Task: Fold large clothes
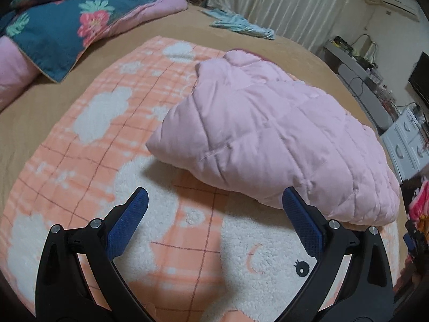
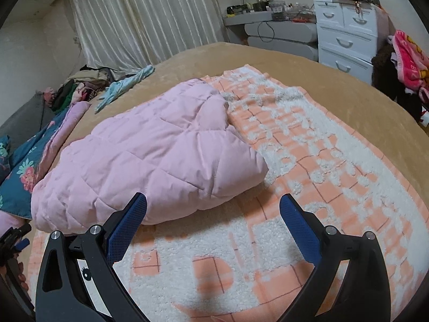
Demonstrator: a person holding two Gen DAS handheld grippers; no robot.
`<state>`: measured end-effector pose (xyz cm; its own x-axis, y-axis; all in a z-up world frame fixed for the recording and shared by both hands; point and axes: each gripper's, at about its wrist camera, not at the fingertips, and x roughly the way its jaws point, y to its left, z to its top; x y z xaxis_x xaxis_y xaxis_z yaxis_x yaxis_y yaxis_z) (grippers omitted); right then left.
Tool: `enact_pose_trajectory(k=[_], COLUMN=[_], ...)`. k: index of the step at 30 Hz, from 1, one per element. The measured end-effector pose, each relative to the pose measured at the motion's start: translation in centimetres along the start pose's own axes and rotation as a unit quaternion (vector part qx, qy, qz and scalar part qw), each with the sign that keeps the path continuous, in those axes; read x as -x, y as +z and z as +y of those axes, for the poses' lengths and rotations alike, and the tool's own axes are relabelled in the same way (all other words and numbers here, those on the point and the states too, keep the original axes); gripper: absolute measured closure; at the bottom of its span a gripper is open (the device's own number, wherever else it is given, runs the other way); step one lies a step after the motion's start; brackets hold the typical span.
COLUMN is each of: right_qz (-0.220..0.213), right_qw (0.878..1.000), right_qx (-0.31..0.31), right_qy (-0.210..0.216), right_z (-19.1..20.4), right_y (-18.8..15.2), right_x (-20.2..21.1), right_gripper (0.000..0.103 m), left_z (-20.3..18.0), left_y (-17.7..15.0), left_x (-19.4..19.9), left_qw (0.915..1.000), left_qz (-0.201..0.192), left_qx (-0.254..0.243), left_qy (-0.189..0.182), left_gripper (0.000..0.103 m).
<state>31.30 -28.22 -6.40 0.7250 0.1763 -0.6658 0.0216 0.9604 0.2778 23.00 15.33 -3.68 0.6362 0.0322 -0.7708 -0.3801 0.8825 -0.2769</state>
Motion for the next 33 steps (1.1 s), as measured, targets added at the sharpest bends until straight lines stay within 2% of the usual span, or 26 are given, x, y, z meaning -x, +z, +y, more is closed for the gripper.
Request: enact_pose_trajectory(k=[4, 8, 15, 23, 29, 33], right_qz=[0.022, 0.043, 0.068, 0.075, 0.078, 0.076], right_qw=[0.999, 0.997, 0.992, 0.991, 0.986, 0.984], right_qx=[-0.035, -0.067, -0.106, -0.11, -0.137, -0.141], right_qy=[0.004, 0.006, 0.024, 0.035, 0.059, 0.074], right_z=[-0.5, -0.8, -0.6, 0.4, -0.1, -0.3], right_y=[0.0, 0.0, 0.7, 1.4, 1.1, 1.3], right_x=[-1.7, -3.7, -7.1, -10.1, -12.0, -12.9], right_gripper=[0.004, 0.004, 0.004, 0.004, 0.004, 0.004], left_z=[0.4, 0.5, 1.0, 0.5, 0.7, 1.3], left_y=[0.0, 0.7, 2.9, 3.8, 3.8, 2.7], left_x=[-1.3, -2.4, -4.7, -7.0, -8.3, -8.4], left_qw=[0.9995, 0.9991, 0.9956, 0.9949, 0.9938, 0.9895], left_qz=[0.016, 0.009, 0.016, 0.021, 0.009, 0.002], left_qx=[0.023, 0.039, 0.083, 0.091, 0.099, 0.134], left_qy=[-0.018, -0.015, -0.042, -0.039, -0.049, -0.054], left_gripper=[0.009, 0.009, 0.009, 0.009, 0.008, 0.008])
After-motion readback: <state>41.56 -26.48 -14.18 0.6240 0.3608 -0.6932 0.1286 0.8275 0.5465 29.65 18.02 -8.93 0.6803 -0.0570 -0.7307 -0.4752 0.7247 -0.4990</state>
